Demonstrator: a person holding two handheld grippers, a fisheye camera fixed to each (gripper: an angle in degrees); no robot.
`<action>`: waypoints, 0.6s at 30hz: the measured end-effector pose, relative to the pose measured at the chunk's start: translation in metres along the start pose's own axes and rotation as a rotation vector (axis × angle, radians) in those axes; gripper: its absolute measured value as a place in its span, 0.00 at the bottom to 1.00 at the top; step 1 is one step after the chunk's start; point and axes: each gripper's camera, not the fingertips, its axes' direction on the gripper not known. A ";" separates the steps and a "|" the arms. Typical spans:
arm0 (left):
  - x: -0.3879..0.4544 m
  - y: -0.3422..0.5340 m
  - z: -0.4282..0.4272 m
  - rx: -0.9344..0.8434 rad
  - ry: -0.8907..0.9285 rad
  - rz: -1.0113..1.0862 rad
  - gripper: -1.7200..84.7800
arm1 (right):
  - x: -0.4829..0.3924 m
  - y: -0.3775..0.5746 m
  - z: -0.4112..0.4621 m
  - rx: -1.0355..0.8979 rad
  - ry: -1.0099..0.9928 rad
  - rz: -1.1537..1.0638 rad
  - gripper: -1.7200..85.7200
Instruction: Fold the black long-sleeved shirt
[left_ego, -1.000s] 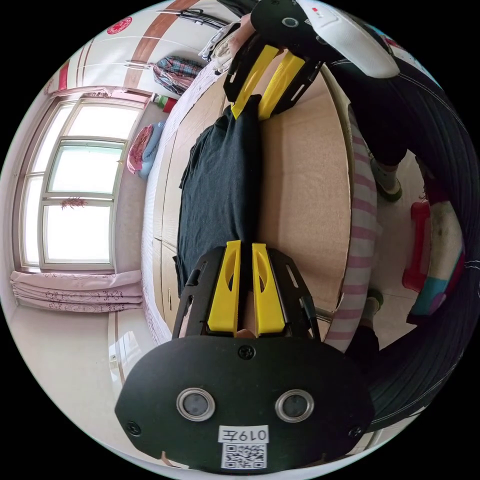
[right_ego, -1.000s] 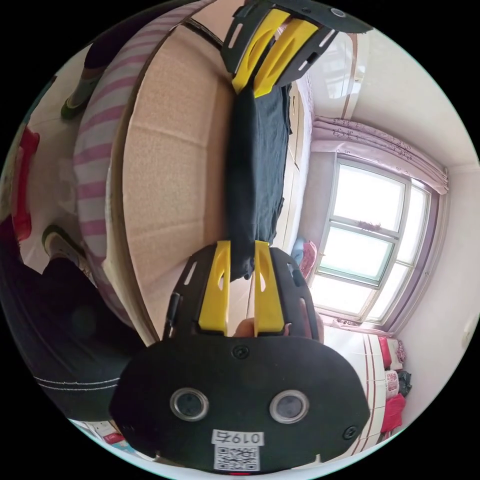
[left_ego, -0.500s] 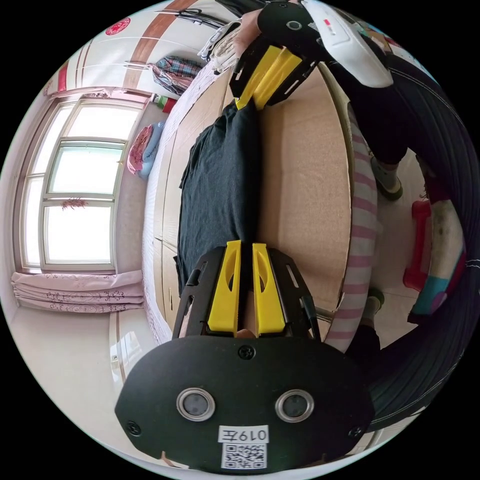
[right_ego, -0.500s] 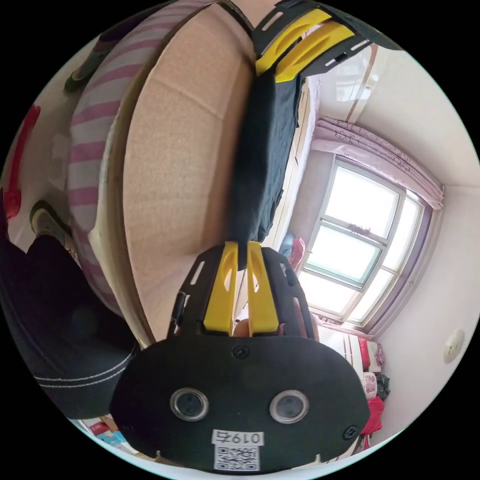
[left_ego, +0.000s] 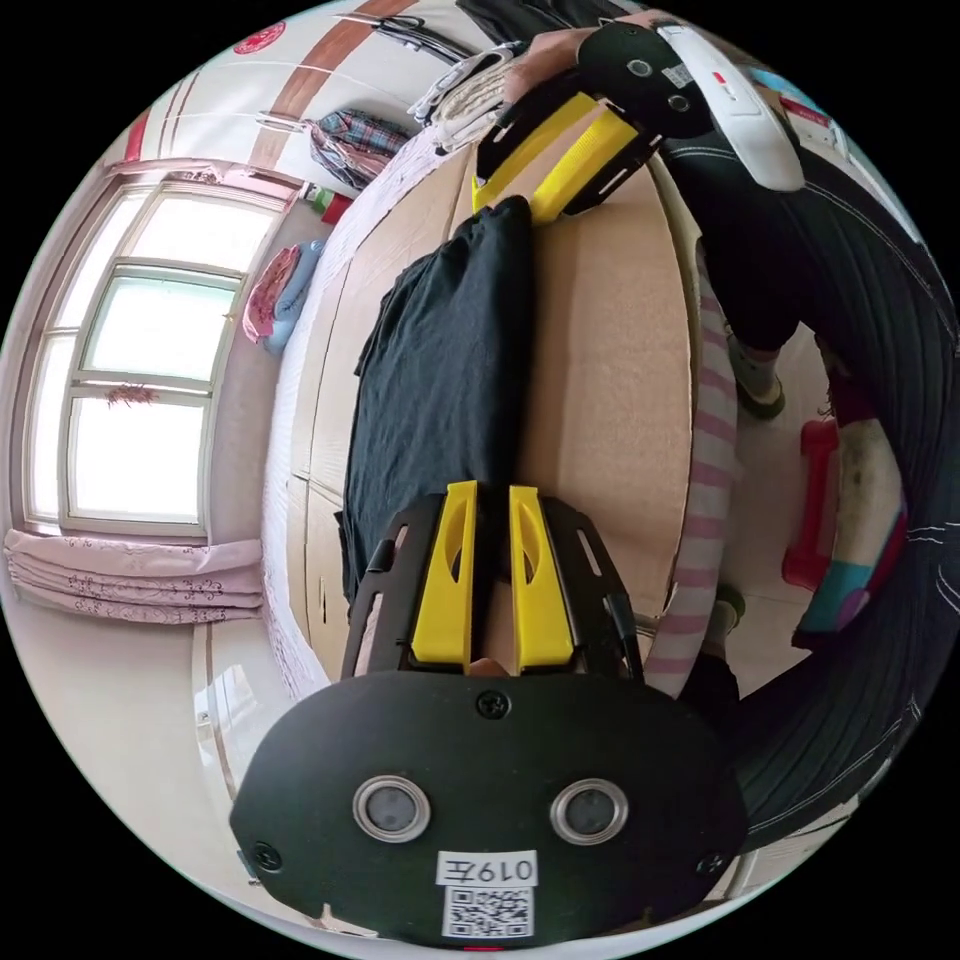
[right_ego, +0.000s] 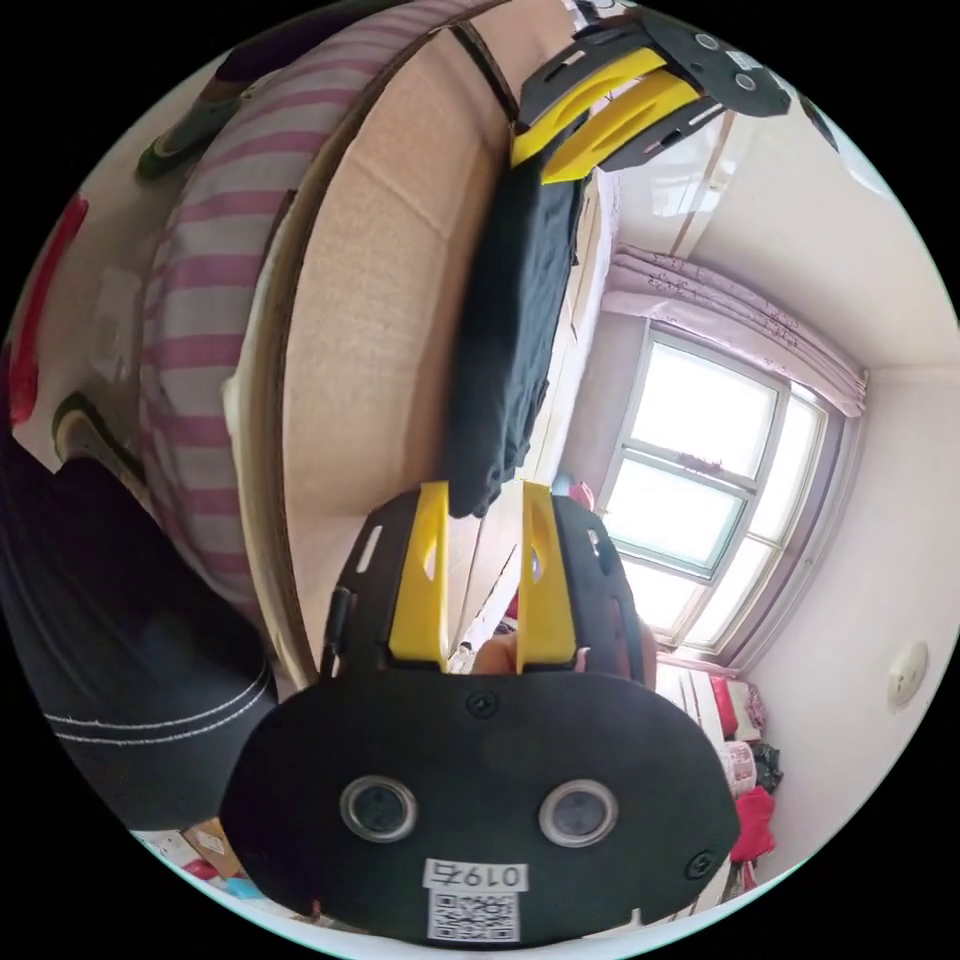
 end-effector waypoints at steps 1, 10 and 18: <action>-0.001 0.008 0.002 0.010 -0.002 -0.014 0.04 | -0.004 0.010 -0.002 -0.002 -0.007 0.032 0.14; -0.026 0.214 0.033 0.257 0.162 -0.579 0.03 | 0.072 0.120 -0.026 0.006 -0.357 1.000 0.09; 0.001 0.465 0.146 0.152 0.208 -1.131 0.04 | 0.083 0.163 -0.031 0.579 -0.825 1.498 0.02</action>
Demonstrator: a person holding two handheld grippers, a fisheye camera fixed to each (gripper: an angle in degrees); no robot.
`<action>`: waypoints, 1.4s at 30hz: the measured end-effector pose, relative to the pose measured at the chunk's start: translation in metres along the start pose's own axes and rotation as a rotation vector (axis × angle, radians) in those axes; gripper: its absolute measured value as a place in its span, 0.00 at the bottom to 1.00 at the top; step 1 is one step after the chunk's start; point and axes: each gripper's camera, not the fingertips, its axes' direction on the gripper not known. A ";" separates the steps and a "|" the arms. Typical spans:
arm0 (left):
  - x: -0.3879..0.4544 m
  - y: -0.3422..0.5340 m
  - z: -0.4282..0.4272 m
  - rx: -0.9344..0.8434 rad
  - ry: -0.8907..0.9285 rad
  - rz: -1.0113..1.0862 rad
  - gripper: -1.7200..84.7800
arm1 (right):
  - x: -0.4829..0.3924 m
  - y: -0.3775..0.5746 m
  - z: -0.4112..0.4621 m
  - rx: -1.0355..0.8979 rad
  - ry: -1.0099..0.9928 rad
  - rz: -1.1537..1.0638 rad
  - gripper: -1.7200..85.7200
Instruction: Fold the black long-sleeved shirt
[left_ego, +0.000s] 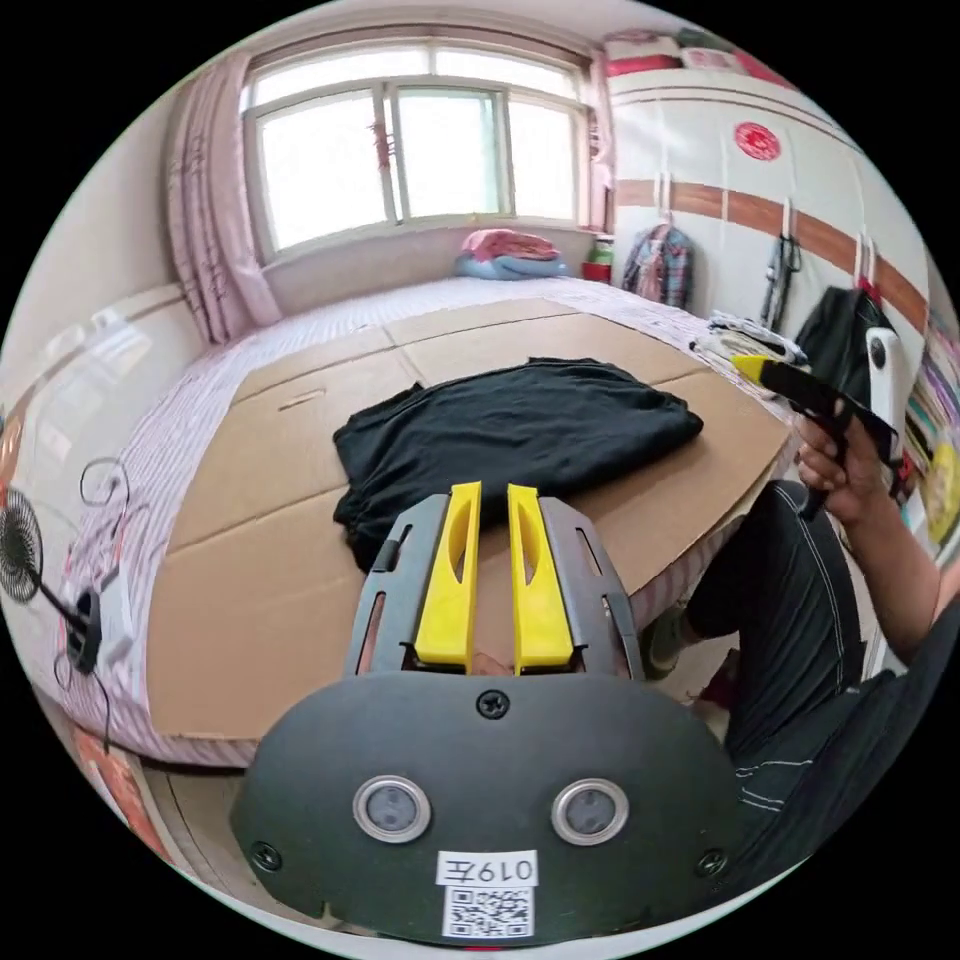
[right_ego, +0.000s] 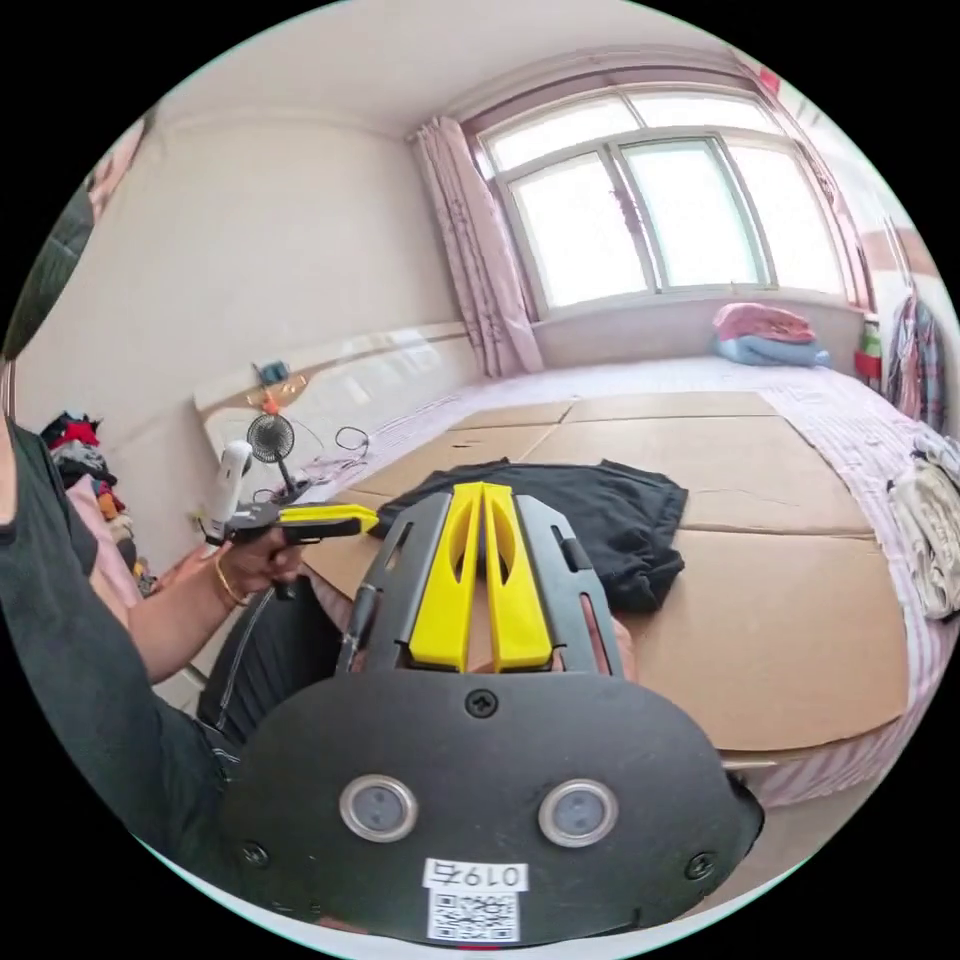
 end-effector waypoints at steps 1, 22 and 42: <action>-0.019 0.009 0.007 -0.016 -0.001 -0.049 0.04 | -0.015 0.004 0.014 -0.039 0.067 -0.051 0.02; -0.305 0.254 0.238 -0.121 0.325 -0.643 0.14 | -0.214 0.070 0.163 -0.408 0.532 -1.024 0.12; -0.231 0.395 0.373 -0.196 0.238 -0.487 0.03 | -0.264 0.014 0.157 -0.500 0.577 -1.257 0.06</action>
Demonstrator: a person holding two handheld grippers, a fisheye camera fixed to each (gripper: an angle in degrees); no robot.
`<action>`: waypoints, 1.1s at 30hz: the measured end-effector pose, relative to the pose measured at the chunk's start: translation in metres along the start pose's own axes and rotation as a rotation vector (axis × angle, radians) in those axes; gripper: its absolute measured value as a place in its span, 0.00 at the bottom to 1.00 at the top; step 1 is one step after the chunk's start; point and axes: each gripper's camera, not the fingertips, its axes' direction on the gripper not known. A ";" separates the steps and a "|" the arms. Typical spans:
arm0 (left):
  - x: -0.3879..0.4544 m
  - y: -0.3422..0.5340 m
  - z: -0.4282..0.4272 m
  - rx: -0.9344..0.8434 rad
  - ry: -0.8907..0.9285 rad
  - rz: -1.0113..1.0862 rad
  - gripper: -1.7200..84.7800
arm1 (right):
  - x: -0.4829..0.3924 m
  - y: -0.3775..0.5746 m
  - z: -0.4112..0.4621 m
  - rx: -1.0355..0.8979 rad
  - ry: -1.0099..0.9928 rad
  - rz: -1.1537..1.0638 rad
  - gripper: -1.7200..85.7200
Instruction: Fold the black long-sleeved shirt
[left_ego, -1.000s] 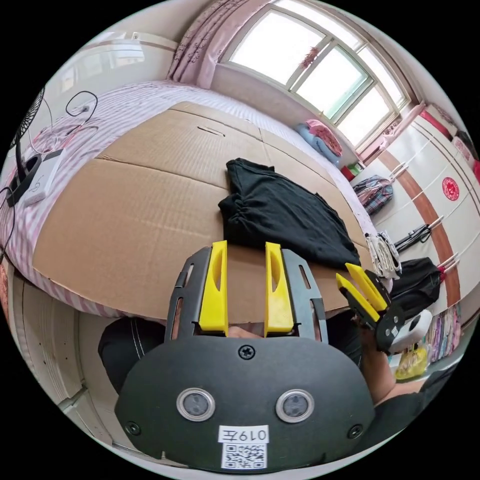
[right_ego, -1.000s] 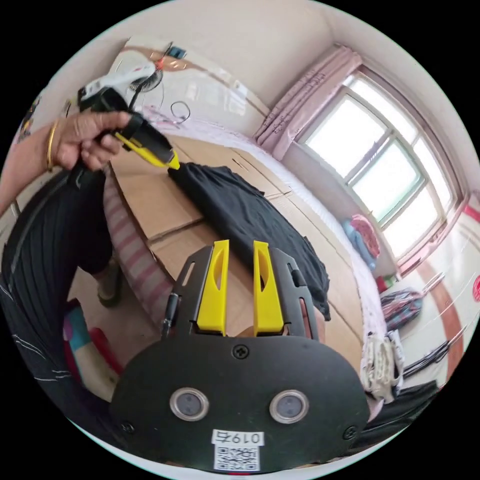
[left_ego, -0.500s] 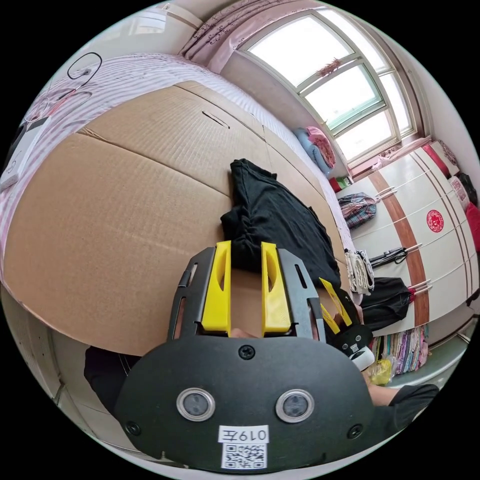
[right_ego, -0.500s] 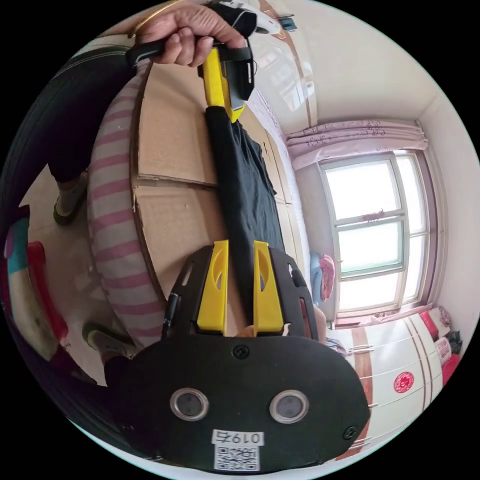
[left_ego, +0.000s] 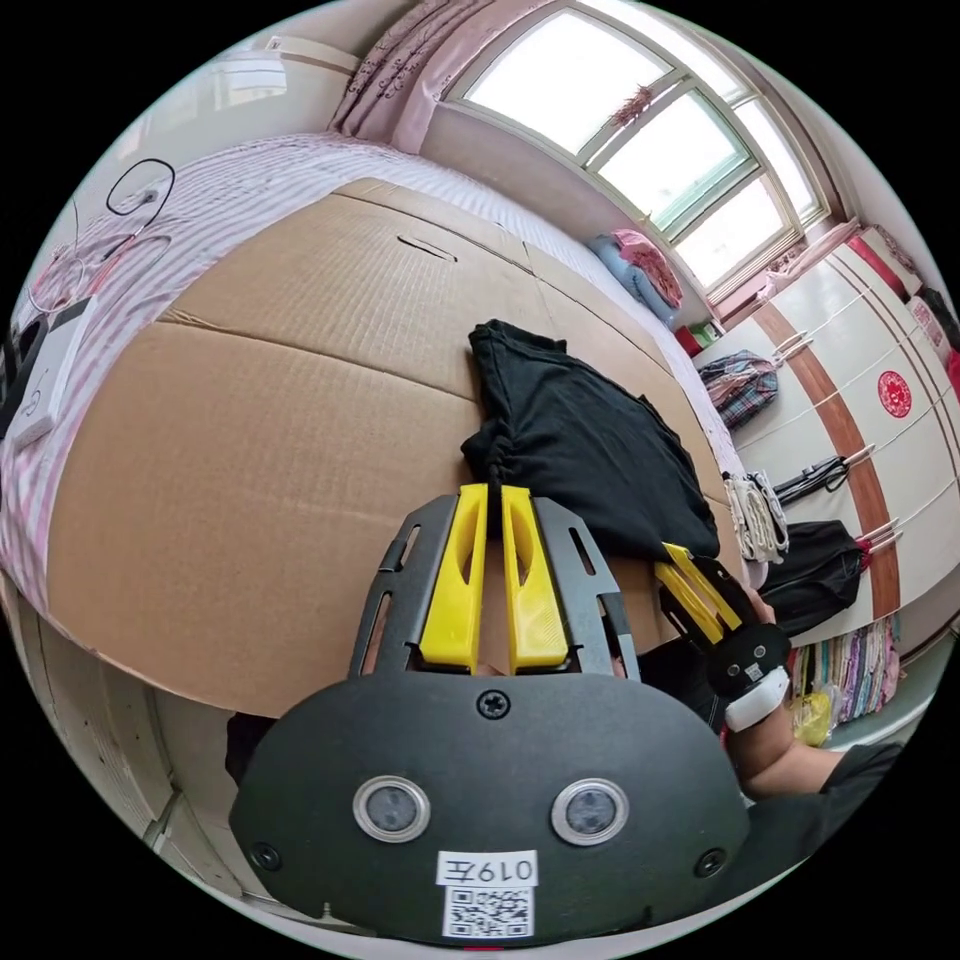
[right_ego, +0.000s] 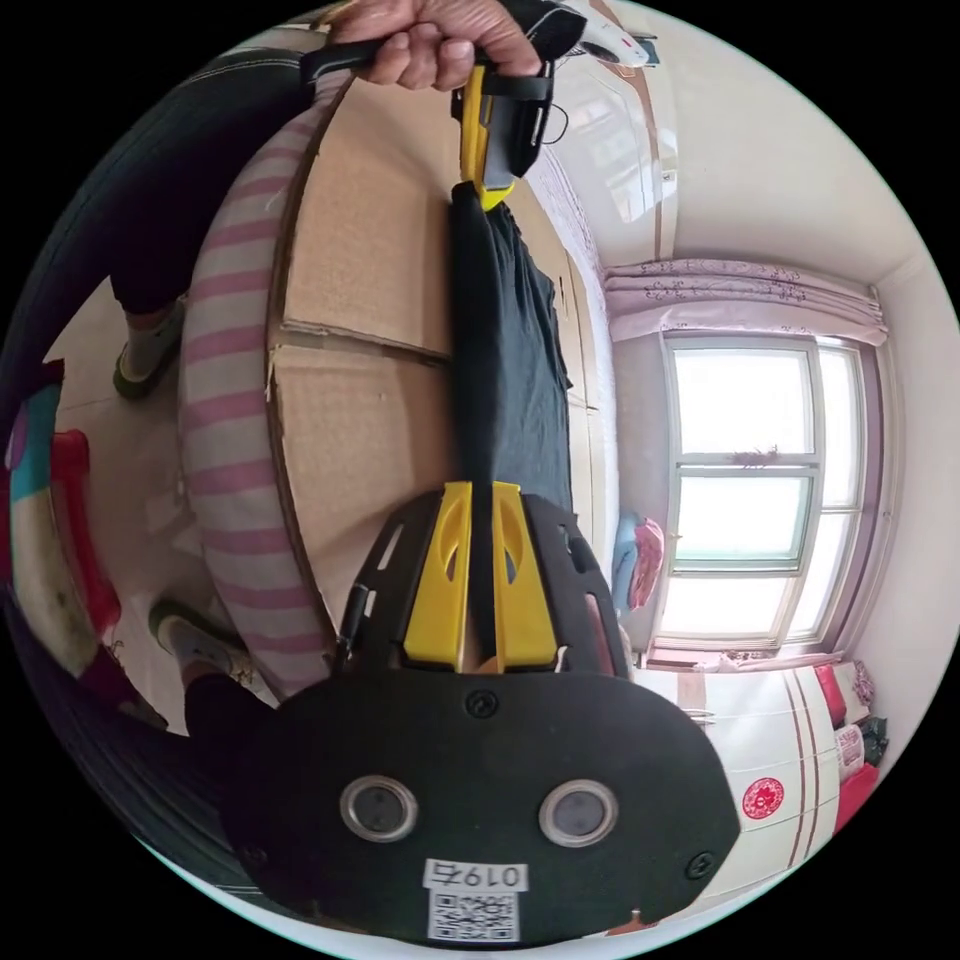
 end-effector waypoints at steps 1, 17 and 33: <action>0.002 0.005 0.007 -0.006 -0.008 0.003 0.03 | 0.001 0.001 -0.001 0.000 0.021 -0.006 0.06; 0.004 0.122 0.083 0.069 0.129 -0.005 0.03 | 0.152 0.132 -0.074 0.126 0.009 0.452 0.10; 0.058 0.020 0.247 -0.093 0.165 0.068 0.08 | 0.447 0.469 0.124 0.199 -0.899 1.549 0.11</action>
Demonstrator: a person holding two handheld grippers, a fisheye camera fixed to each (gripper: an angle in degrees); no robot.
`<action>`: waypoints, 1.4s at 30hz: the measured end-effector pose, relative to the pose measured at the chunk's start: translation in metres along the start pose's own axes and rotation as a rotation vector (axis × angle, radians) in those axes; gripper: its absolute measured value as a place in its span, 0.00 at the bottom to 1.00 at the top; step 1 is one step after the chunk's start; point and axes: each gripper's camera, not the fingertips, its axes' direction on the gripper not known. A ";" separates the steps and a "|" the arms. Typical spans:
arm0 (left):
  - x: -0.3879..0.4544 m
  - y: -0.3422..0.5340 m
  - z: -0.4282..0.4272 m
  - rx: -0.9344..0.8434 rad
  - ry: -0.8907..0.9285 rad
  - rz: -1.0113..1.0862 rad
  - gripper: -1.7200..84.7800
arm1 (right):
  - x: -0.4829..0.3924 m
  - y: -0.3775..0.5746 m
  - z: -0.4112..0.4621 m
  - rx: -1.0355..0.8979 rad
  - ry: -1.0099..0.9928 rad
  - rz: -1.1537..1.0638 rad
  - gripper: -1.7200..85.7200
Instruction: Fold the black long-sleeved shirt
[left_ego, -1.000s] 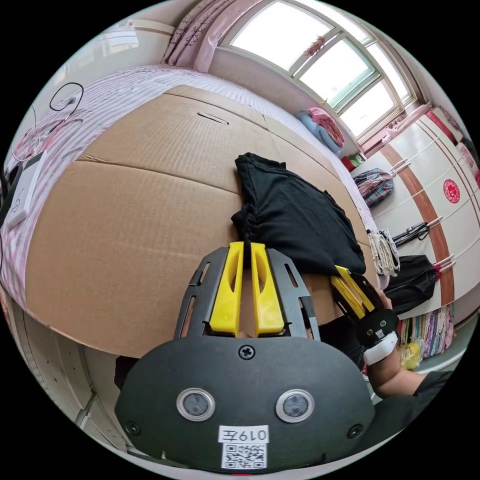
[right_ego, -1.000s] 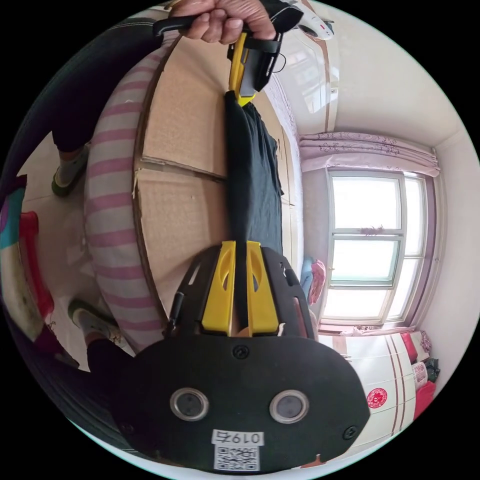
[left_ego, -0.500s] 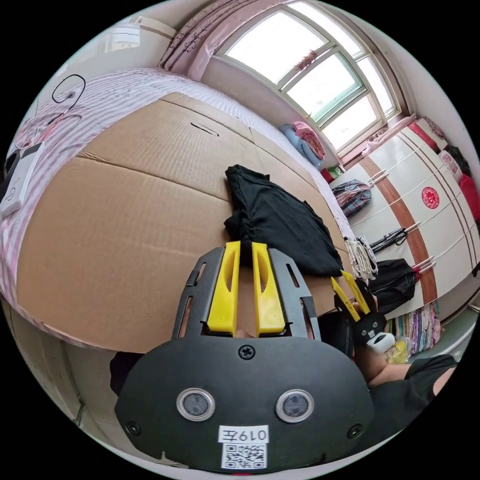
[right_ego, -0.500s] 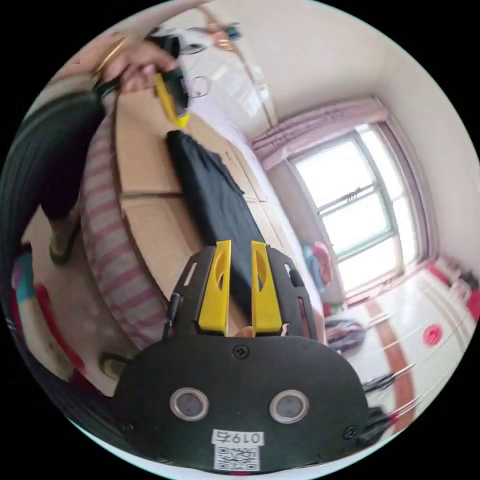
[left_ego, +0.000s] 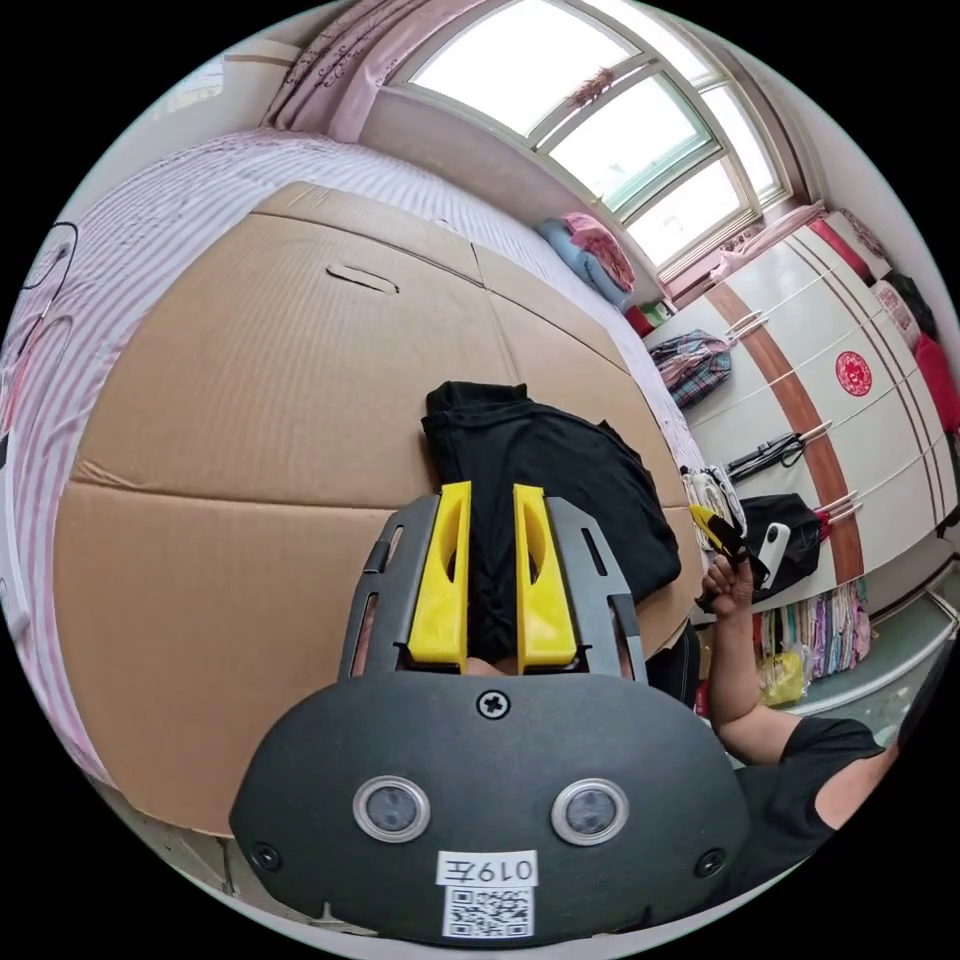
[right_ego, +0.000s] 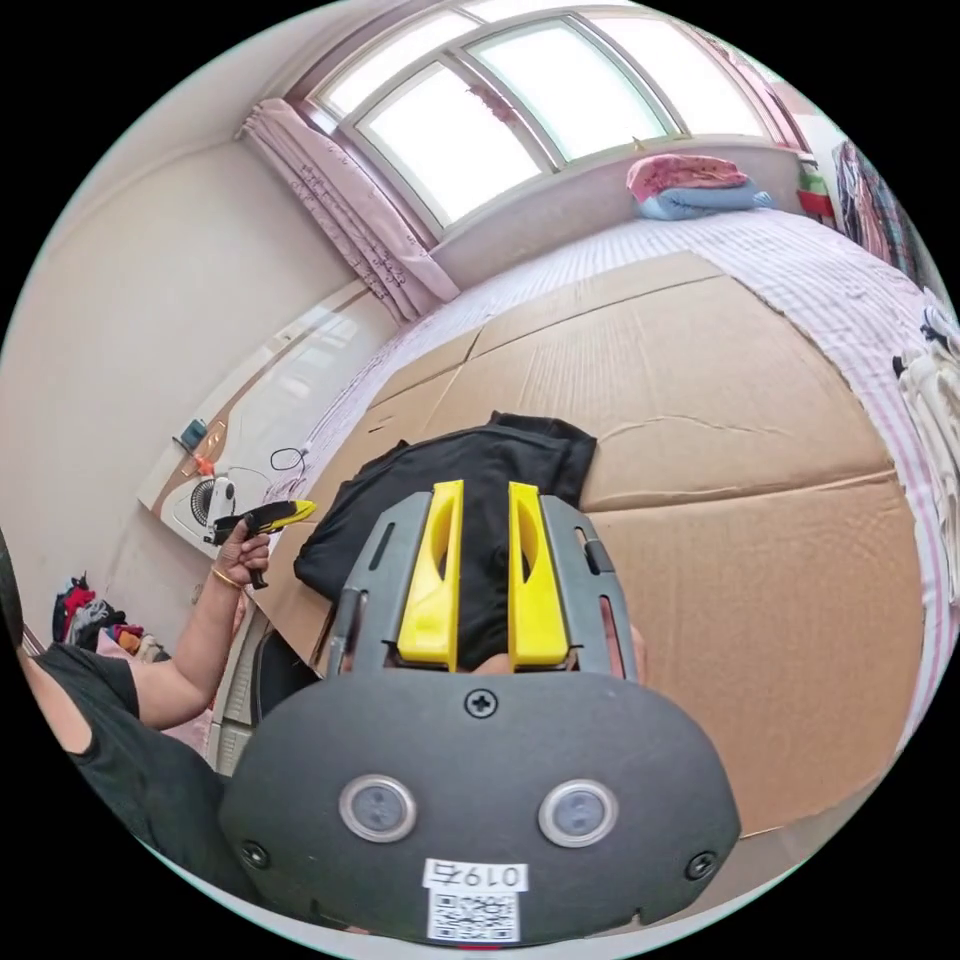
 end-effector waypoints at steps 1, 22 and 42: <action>-0.001 -0.005 0.008 -0.009 -0.005 -0.006 0.09 | 0.009 -0.009 0.000 -0.012 -0.007 0.016 0.11; 0.023 -0.019 0.175 -0.116 -0.160 -0.034 0.03 | 0.069 -0.129 -0.052 -0.160 -0.112 0.071 0.03; 0.040 0.023 0.217 -0.089 -0.137 -0.002 0.03 | 0.046 -0.195 -0.107 -0.135 -0.100 0.096 0.07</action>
